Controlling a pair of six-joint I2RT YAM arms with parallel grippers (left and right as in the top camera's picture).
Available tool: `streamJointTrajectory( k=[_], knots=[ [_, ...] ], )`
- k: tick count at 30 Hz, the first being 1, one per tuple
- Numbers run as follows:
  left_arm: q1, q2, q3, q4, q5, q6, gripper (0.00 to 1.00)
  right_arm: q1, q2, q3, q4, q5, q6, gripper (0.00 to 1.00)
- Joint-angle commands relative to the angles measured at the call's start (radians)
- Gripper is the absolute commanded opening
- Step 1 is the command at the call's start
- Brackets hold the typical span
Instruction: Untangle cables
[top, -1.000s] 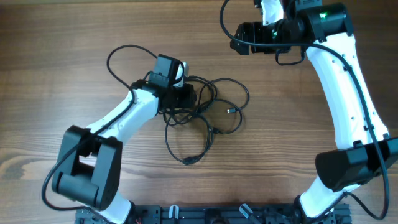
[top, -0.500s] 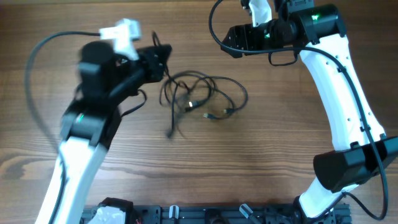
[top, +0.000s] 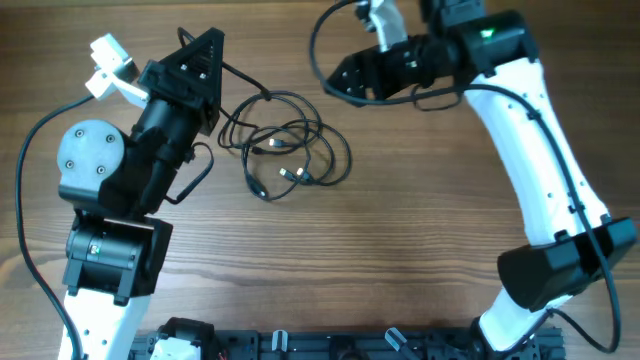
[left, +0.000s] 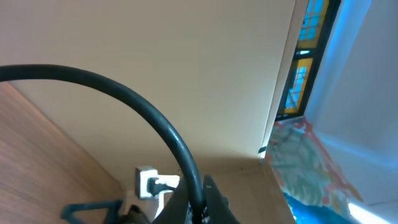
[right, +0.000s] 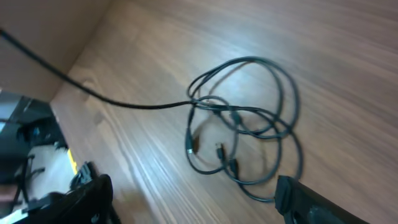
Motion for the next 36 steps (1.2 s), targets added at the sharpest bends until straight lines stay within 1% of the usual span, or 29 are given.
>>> streamJointTrajectory(
  k=[1, 3, 4, 7, 9, 10, 13, 14, 16, 20, 22, 24, 25, 27, 28, 29, 30, 31, 32, 34, 35, 36],
  knots=[
    [0.010, -0.005, 0.008, 0.006, -0.077, -0.019, 0.04, 0.035, 0.063, 0.004, 0.009, -0.024, -0.015, 0.85],
    [0.010, -0.009, 0.008, 0.014, -0.115, -0.019, 0.04, 0.045, 0.092, 0.004, 0.006, -0.025, -0.012, 0.85],
    [0.009, -0.017, 0.008, 0.047, -0.115, -0.019, 0.04, 0.048, 0.106, 0.003, 0.005, -0.025, -0.008, 0.85],
    [0.010, -0.051, 0.008, 0.241, -0.145, -0.019, 0.04, 0.048, 0.116, -0.003, 0.018, -0.025, -0.008, 0.85],
    [0.009, -0.068, 0.008, 0.332, -0.160, -0.021, 0.04, 0.048, 0.118, -0.003, 0.027, -0.026, -0.008, 0.85],
    [0.006, -0.084, 0.008, 0.371, -0.159, -0.044, 0.04, 0.050, 0.120, -0.003, 0.040, -0.030, 0.000, 0.86],
    [-0.009, -0.106, 0.008, 0.384, -0.159, -0.132, 0.04, 0.060, 0.121, -0.005, 0.066, -0.034, 0.007, 0.86],
    [-0.014, -0.109, 0.008, 0.403, -0.159, -0.131, 0.04, 0.071, 0.121, -0.005, 0.089, -0.050, 0.007, 0.86],
    [-0.014, -0.110, 0.008, 0.393, -0.174, -0.116, 0.04, 0.097, 0.123, -0.006, 0.130, -0.101, 0.007, 0.86],
    [-0.014, -0.104, 0.008, 0.360, -0.174, -0.117, 0.04, 0.162, 0.142, -0.009, 0.190, -0.099, 0.008, 0.86],
    [-0.014, -0.104, 0.008, 0.344, -0.174, -0.117, 0.04, 0.164, 0.167, -0.009, 0.184, -0.069, 0.045, 0.86],
    [-0.014, -0.104, 0.008, 0.327, -0.184, -0.116, 0.04, 0.164, 0.207, -0.009, 0.151, 0.006, 0.140, 0.84],
    [-0.014, -0.104, 0.008, 0.298, -0.194, -0.116, 0.04, 0.164, 0.236, -0.009, 0.120, 0.042, 0.190, 0.82],
    [-0.014, -0.104, 0.008, 0.178, -0.224, -0.116, 0.04, 0.165, 0.264, -0.009, 0.080, 0.053, 0.220, 0.81],
    [-0.014, -0.103, 0.008, 0.042, -0.257, -0.111, 0.04, 0.164, 0.277, -0.009, 0.055, 0.066, 0.219, 0.82],
    [-0.014, -0.093, 0.008, -0.063, -0.255, -0.045, 0.04, 0.164, 0.278, -0.009, 0.045, 0.091, 0.218, 0.82],
    [-0.014, -0.082, 0.008, -0.126, -0.232, 0.003, 0.04, 0.164, 0.278, -0.009, 0.041, 0.114, 0.217, 0.82],
    [-0.014, -0.057, 0.008, -0.242, -0.213, 0.052, 0.04, 0.163, 0.278, -0.009, 0.039, 0.146, 0.217, 0.82],
    [-0.014, -0.018, 0.008, -0.374, -0.224, 0.072, 0.04, 0.163, 0.278, -0.009, 0.033, 0.149, 0.216, 0.82],
    [-0.013, 0.045, 0.008, -0.500, -0.248, 0.072, 0.04, 0.163, 0.278, -0.009, 0.014, 0.176, 0.218, 0.82],
    [-0.014, 0.104, 0.008, -0.566, -0.240, 0.072, 0.04, 0.163, 0.278, -0.009, -0.001, 0.210, 0.221, 0.82],
    [-0.018, 0.155, 0.008, -0.607, -0.201, 0.072, 0.04, 0.163, 0.278, -0.009, -0.012, 0.241, 0.239, 0.82]
  ],
)
